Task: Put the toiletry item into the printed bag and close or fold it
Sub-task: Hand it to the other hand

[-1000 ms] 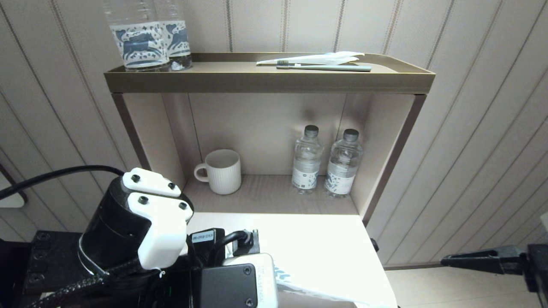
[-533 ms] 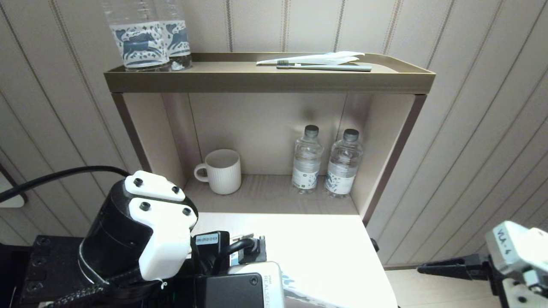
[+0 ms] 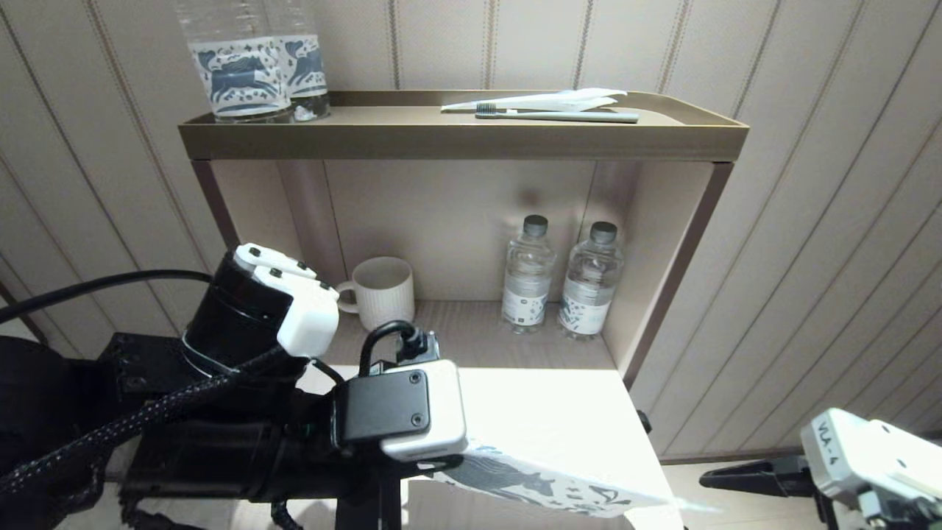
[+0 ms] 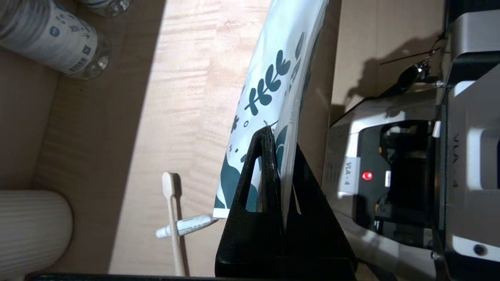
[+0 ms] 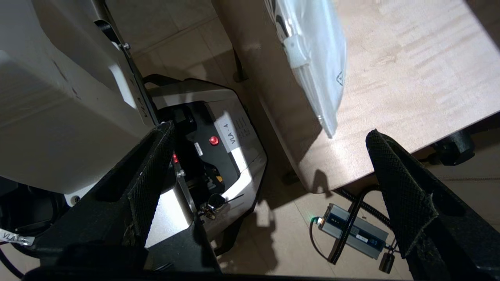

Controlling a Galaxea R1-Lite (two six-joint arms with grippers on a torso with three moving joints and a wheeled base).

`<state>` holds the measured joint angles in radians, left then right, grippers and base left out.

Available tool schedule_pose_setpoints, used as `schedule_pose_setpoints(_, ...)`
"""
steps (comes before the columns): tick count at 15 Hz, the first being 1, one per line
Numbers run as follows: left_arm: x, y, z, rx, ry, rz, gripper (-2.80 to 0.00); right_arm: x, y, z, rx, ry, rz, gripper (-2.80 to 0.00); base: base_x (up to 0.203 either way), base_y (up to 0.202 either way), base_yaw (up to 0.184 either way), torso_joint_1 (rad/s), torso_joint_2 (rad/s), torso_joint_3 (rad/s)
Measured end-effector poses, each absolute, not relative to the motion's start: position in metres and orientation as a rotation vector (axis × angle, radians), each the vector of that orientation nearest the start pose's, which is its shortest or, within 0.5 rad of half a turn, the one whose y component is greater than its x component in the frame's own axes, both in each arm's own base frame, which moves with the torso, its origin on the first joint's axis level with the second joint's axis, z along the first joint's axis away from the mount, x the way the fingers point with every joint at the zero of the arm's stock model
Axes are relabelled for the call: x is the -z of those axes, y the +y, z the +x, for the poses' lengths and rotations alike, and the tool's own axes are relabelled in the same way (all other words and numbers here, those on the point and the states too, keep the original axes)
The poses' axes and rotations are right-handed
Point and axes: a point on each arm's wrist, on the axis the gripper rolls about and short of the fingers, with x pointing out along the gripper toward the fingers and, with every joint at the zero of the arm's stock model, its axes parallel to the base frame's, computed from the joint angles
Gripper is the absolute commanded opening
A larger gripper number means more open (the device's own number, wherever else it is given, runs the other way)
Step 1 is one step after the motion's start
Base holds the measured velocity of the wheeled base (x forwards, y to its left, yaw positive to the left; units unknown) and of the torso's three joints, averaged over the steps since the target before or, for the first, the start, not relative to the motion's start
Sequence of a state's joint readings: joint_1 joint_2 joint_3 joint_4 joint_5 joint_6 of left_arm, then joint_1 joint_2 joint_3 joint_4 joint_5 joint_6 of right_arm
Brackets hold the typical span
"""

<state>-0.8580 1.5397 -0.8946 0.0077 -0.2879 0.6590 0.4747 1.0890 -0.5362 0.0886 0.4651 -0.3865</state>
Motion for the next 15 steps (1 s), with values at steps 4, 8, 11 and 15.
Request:
schedule_pose_setpoints(4,-0.187,-0.196,0.174,1.311,0.309,0.723,-2.80,-0.170,0.075,0.124,-1.046,0.457,-0.330,0.00,0.000,0.000,0.000,0.000,0.00,0.000)
schedule_pose_setpoints(8,-0.185,-0.198,0.177,1.320,0.313,0.716,-2.80,-0.159,0.083,0.143,-1.098,0.473,-0.291,0.00,0.000,0.000,0.000,0.000,0.00,0.000)
schedule_pose_setpoints(11,-0.183,-0.199,0.178,1.322,0.318,0.716,-2.80,-0.150,0.088,0.157,-1.102,0.491,-0.270,0.00,0.000,0.000,0.000,0.000,0.00,0.000)
schedule_pose_setpoints(15,-0.182,-0.196,0.183,1.343,0.326,0.686,-2.80,-0.136,0.085,0.175,-1.073,0.468,-0.189,0.00,0.000,0.000,0.000,0.000,0.00,0.000)
